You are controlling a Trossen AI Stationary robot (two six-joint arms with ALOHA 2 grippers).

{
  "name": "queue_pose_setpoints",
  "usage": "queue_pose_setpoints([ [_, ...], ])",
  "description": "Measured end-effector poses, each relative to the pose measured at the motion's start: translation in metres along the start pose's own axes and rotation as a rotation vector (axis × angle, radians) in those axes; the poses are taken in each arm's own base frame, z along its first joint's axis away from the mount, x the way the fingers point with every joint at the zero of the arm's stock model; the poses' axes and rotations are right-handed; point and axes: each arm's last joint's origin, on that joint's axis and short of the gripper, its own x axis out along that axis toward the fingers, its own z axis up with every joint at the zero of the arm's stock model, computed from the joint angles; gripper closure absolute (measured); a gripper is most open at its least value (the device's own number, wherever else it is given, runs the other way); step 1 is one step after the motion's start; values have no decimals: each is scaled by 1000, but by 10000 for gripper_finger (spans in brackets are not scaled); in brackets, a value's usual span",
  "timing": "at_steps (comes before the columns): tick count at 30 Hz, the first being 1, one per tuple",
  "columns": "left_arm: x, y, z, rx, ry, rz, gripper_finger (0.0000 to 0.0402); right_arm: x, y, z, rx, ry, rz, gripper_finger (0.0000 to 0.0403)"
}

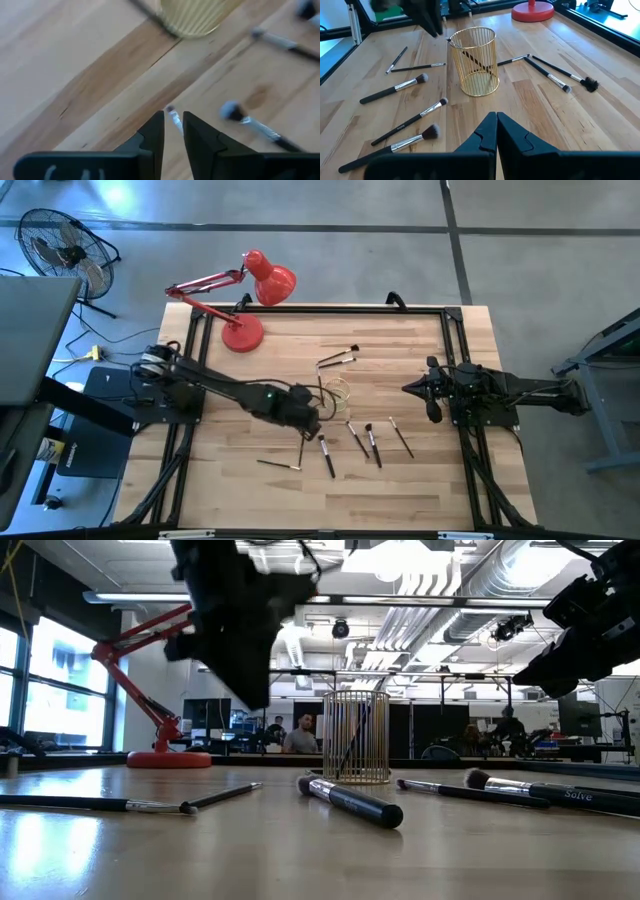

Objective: Put items in baskets/containers
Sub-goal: Put the eyeshadow brush into the wire organizer

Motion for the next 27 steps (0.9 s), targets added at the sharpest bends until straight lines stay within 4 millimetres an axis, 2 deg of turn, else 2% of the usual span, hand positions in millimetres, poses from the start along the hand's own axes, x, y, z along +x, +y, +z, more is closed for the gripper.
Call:
queue_pose_setpoints([
  [6,37,6,9,-28,127,20,330,0,0,0,0,-1,0,402],
  [12,51,3,15,-20,158,-27,330,0,0,0,0,-1,0,402],
  [17,58,1,12,-14,181,-44,330,0,0,0,0,0,0,402],
  [27,58,2,12,-21,182,-30,330,0,0,0,0,0,0,402],
])
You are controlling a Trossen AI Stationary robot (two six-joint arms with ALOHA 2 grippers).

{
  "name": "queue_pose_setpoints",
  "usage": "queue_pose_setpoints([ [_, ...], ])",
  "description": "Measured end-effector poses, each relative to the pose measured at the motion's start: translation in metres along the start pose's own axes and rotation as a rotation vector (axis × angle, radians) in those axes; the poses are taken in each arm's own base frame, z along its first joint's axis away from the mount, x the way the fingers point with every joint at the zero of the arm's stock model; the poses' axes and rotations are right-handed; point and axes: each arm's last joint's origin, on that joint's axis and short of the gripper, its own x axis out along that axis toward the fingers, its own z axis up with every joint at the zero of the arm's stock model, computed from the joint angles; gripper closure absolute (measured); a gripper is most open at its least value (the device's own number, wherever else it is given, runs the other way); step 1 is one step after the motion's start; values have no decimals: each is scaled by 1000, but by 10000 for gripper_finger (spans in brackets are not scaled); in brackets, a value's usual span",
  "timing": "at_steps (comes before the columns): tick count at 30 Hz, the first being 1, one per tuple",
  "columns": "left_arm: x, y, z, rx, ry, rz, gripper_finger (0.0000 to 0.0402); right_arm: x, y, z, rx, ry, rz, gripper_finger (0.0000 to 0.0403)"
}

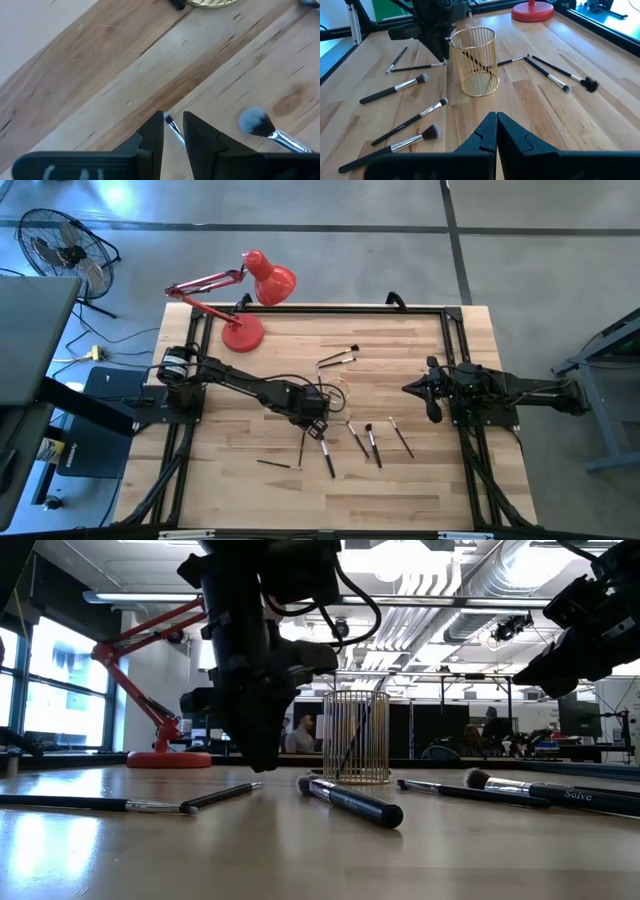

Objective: Put items in baskets/containers
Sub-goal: Put the eyeshadow brush into the wire organizer

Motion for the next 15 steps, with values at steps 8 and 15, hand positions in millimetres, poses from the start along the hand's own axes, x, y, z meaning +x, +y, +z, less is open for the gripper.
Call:
queue_pose_setpoints([
  [8,11,-1,-1,-27,7,15,330,0,0,0,0,0,0,402],
  [15,20,-2,-3,-36,45,13,330,0,0,0,0,0,0,402],
])
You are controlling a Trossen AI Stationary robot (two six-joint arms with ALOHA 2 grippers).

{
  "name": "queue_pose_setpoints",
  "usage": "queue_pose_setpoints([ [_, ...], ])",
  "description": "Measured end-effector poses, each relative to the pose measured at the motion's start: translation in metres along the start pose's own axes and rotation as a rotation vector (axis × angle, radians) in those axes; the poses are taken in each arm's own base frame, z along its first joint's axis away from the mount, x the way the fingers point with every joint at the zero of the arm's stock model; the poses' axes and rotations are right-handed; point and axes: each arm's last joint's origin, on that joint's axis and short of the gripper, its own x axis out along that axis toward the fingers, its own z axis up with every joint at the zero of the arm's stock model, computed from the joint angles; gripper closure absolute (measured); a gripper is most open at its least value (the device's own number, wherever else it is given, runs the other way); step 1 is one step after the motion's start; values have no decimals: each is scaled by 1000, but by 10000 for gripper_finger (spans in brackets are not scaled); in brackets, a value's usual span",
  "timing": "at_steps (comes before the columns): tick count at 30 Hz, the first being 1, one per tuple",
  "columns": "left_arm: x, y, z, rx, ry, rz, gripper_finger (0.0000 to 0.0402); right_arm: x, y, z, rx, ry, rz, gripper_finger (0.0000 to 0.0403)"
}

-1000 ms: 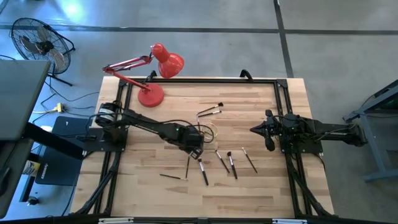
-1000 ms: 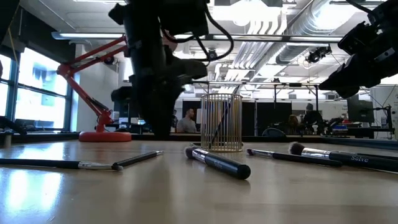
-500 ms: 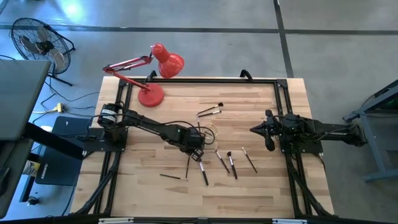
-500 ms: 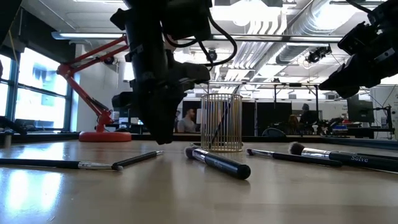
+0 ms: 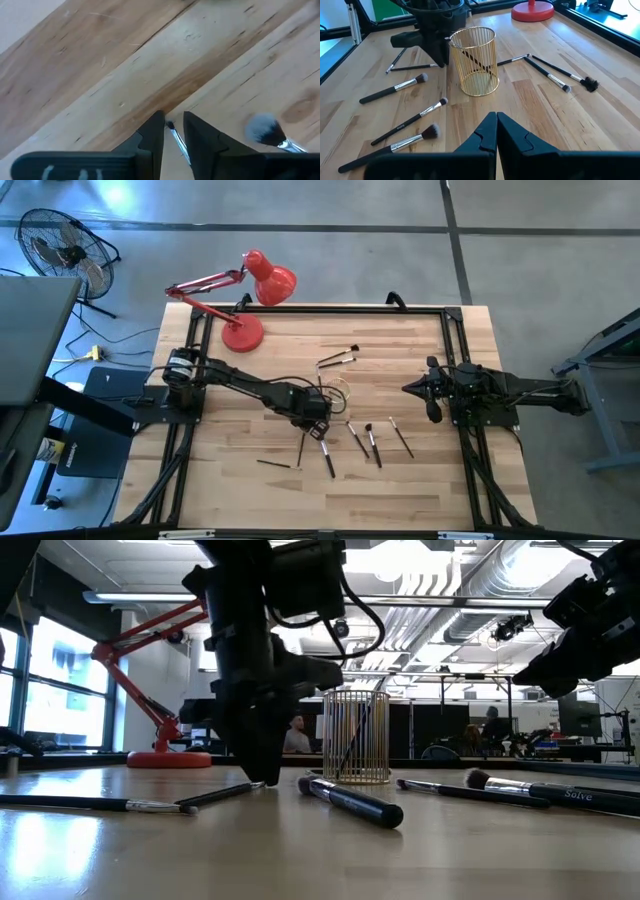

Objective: Put items in baskets/containers
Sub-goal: Put the eyeshadow brush into the wire organizer

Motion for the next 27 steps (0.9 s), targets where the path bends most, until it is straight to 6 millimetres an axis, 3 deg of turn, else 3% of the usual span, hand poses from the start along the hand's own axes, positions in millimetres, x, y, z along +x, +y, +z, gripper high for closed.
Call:
queue_pose_setpoints([
  [6,1,0,0,-12,-19,14,333,0,0,0,0,-1,1,402],
  [11,1,2,-1,-11,-5,27,388,0,0,0,0,-1,1,402],
  [18,1,1,-2,11,-44,46,399,0,0,0,0,-1,1,402],
  [27,-37,-5,-20,82,-231,76,401,0,0,0,0,0,0,402],
])
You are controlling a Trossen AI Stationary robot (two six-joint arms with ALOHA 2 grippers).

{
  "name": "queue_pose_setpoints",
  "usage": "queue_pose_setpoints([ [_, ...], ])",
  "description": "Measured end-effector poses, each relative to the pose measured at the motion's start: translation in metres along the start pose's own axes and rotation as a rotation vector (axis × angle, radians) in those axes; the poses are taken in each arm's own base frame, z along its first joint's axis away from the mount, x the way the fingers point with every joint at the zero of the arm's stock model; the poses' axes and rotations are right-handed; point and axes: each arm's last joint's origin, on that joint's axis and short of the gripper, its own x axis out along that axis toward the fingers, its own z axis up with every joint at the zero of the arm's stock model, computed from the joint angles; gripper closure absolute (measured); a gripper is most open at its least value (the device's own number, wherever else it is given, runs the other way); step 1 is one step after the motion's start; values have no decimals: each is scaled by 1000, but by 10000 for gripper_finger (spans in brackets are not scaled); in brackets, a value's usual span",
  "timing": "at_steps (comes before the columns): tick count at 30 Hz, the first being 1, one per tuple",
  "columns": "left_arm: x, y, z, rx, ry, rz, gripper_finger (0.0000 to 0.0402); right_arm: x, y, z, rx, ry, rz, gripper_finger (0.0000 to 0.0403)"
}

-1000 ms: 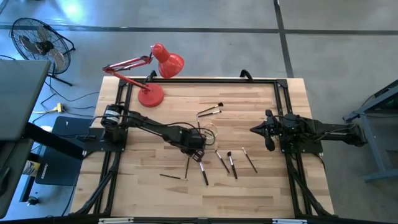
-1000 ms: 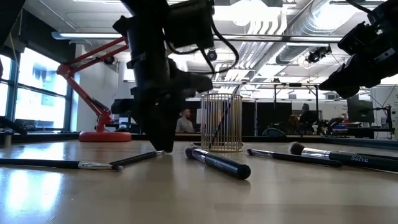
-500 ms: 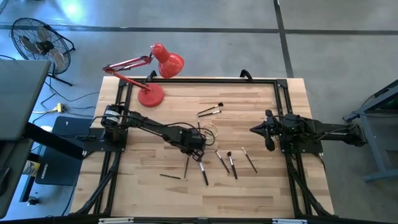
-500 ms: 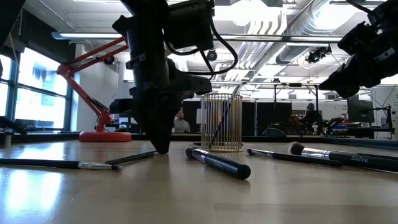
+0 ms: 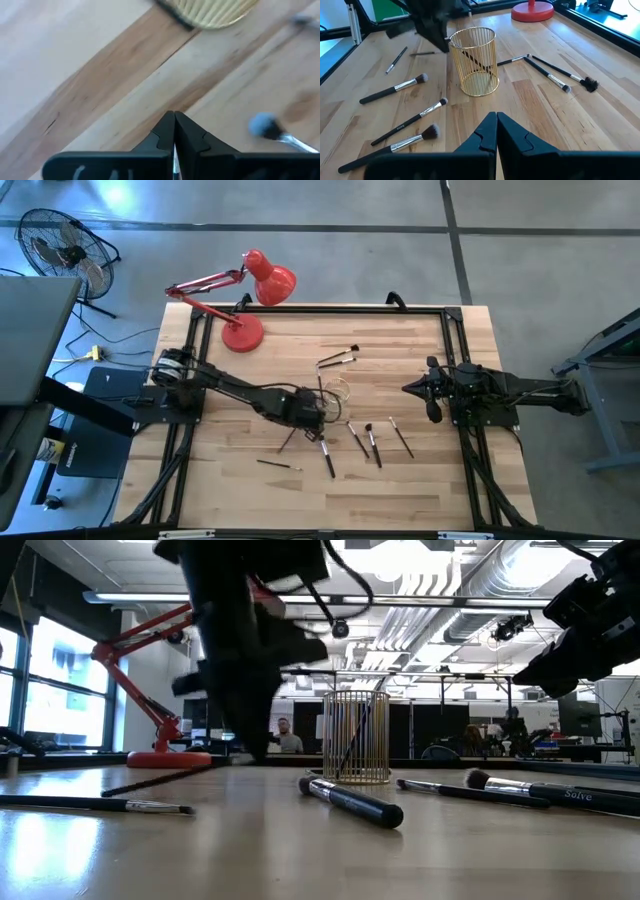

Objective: Put items in baskets/containers
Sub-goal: Put the eyeshadow brush into the wire organizer

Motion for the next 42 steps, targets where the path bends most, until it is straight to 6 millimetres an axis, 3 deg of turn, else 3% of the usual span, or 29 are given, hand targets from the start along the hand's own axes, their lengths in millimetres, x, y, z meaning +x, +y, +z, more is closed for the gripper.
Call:
queue_pose_setpoints([
  [17,-76,-2,3,64,-419,-37,401,0,0,0,0,0,0,402],
  [25,-97,-9,17,109,-660,-41,401,0,0,0,0,0,0,402],
  [30,-102,-14,32,151,-760,-54,401,0,0,0,0,-2,1,402],
  [42,-109,1,93,209,-903,-168,401,0,0,0,0,0,0,402],
])
